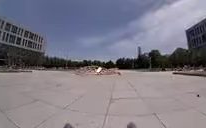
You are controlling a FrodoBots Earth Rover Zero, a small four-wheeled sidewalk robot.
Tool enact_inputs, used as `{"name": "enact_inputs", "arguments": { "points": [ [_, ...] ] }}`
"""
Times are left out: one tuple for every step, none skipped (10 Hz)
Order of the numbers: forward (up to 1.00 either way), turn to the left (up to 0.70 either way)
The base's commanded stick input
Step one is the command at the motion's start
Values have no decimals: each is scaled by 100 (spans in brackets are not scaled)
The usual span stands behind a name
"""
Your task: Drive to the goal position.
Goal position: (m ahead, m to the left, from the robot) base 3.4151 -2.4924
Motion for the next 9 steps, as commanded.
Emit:
{"name": "enact_inputs", "arguments": {
  "points": [
    [45,27],
    [45,27],
    [45,27],
    [45,27],
    [45,27],
    [45,27],
    [45,27],
    [45,27],
    [45,18]
  ]
}}
